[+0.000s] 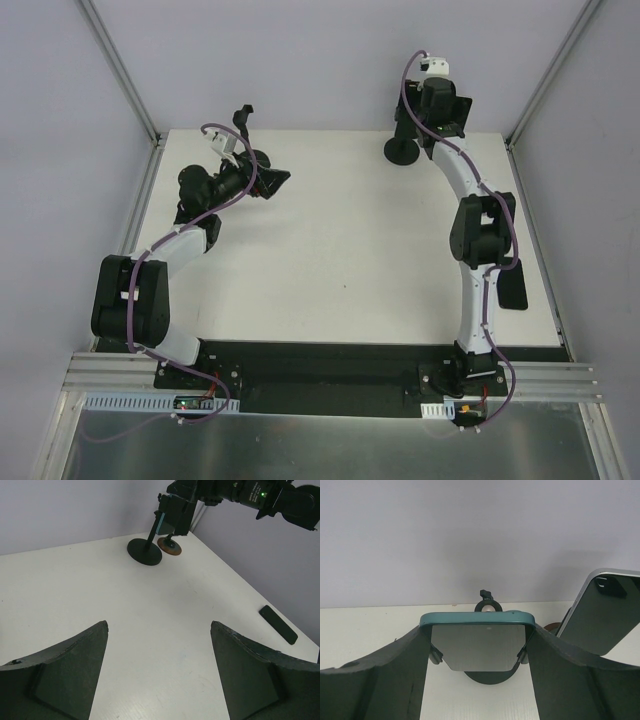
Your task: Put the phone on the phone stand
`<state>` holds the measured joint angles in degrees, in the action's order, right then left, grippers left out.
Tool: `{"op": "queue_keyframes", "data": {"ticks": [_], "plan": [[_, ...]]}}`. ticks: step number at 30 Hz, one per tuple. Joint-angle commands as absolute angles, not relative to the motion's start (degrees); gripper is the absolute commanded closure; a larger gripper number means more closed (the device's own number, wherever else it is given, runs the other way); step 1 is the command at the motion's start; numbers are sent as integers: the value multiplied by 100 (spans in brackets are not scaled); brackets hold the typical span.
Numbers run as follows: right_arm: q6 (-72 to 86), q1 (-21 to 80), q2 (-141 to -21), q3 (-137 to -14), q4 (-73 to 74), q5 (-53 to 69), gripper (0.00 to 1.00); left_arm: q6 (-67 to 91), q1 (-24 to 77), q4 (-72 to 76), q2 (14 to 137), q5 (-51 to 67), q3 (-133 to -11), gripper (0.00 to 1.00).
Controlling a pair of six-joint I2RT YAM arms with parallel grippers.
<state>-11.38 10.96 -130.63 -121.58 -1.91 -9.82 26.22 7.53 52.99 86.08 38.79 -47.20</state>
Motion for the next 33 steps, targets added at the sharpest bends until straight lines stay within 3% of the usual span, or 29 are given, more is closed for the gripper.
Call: {"op": "queue_keyframes", "data": {"ticks": [1, 5, 6, 9, 11, 15, 24, 28, 33], "plan": [[-1187, 932, -13051, -12612, -950, -370, 99, 2637, 782, 5713, 8543, 4052, -4790, 19], [-1230, 932, -13157, -12841, -747, -299, 92, 2637, 782, 5713, 8552, 4061, -4790, 19], [-1222, 940, -13140, -12823, -738, -316, 72, 2637, 782, 5713, 8543, 4061, -4790, 19], [-1204, 940, -13096, -12806, -695, -343, 38, 2602, 782, 5660, 8508, 3999, -4781, 19], [-1213, 949, -13026, -12797, -633, -378, 20, 2584, 782, 5617, 8464, 3964, -4781, 19], [-1335, 1072, -12789, -12709, -554, -396, 0, 2479, 782, 5449, 8350, 3824, -4764, 19], [-1626, 1537, -11594, -12587, 667, -1010, 3, 2382, 686, 4379, 7753, 2674, -4781, 17], [-1494, 1740, -10882, -12156, 1176, -1195, 3, 2531, 379, 3202, 7462, 1838, -5140, 13], [-1301, 1767, -10337, -11842, 1802, -1425, 3, 2435, 264, 2558, 7515, 2065, -5704, 14]]}}
